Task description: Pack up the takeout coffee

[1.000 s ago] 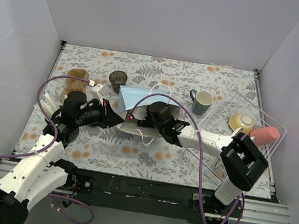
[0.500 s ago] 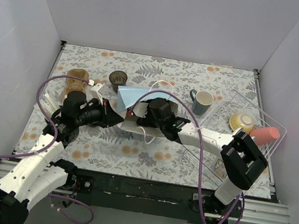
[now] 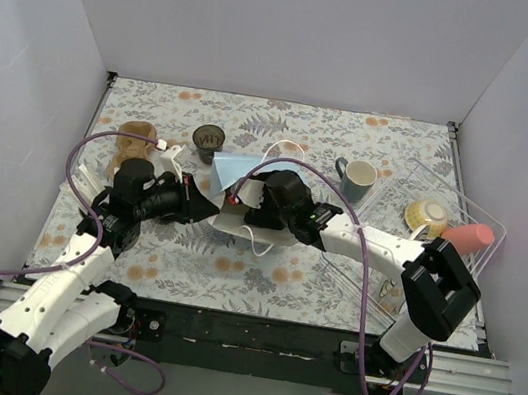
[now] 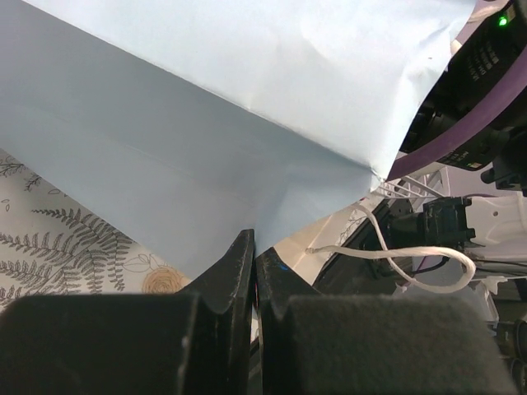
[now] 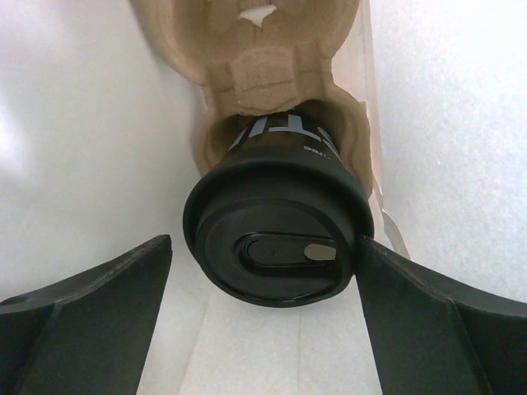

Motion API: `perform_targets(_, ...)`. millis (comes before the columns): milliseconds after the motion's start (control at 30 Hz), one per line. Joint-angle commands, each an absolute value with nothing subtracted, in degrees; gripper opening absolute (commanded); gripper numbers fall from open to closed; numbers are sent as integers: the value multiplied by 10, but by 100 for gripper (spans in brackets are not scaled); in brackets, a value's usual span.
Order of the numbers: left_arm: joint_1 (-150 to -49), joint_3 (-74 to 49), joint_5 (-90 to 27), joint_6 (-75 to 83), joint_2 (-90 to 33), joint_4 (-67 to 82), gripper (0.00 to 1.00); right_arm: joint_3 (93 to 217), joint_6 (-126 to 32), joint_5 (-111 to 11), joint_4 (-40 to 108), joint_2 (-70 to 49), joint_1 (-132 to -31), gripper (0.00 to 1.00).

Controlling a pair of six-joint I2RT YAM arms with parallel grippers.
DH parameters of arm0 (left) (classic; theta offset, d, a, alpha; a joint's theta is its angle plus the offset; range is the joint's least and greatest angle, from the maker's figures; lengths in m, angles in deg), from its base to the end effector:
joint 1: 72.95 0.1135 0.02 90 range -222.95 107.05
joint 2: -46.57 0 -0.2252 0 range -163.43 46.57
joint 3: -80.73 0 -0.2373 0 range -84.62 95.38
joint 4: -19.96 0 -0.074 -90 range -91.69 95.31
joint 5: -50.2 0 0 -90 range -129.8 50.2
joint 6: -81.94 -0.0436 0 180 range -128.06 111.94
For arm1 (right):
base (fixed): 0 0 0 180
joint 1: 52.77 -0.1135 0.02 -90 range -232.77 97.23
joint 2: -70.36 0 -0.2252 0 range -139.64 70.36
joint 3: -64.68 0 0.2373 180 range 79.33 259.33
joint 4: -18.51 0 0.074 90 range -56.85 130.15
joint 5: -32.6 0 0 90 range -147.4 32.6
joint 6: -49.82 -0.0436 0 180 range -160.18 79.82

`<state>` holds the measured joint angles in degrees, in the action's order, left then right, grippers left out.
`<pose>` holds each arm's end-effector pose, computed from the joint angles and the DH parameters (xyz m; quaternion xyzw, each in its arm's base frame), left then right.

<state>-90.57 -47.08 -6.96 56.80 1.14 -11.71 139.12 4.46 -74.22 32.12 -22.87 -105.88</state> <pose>0.1815 -0.0825 0.2553 -0.1846 0.8018 -0.5194 0.2309 0.2232 0.2764 0.1999 -0.6067 0.6232 -0.0926 0.4847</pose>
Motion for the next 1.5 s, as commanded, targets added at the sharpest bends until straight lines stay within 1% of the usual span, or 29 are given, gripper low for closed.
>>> perform_targets(0, -905, -443, -77, 570, 4, -133, 0, 1435, 28, -721, 369, -202, -1055, 99)
perform_targets(300, -906, -422, -96, 587, -17, -147, 0, 1460, 30, -689, 429, -186, -1055, 98)
perform_targets(567, -905, -376, -109, 589, -45, -189, 0, 1504, 27, -654, 505, -177, -1056, 98)
perform_targets(833, -905, -301, -111, 601, -86, -241, 0, 1564, 17, -621, 572, -172, -1058, 92)
perform_targets(1033, -906, -242, -126, 610, -127, -296, 0, 1588, 7, -601, 599, -164, -1058, 84)
perform_targets(1100, -905, -210, -136, 613, -147, -312, 0, 1601, 3, -600, 605, -162, -1058, 79)
perform_targets(1200, -906, -170, -144, 618, -172, -340, 0, 1617, -3, -606, 608, -160, -1058, 78)
perform_targets(1300, -906, -140, -146, 621, -186, -358, 6, 1628, -10, -621, 606, -157, -1058, 77)
perform_targets(1333, -906, -134, -148, 622, -192, -364, 11, 1634, -12, -625, 606, -158, -1058, 76)
perform_targets(1400, -906, -120, -148, 623, -194, -367, 17, 1647, -19, -626, 604, -156, -1058, 76)
perform_targets(1433, -906, -117, -161, 625, -194, -369, 25, 1651, -19, -631, 604, -157, -1057, 75)
perform_targets(1467, -905, -111, -167, 631, -195, -369, 27, 1658, -19, -634, 607, -156, -1057, 74)
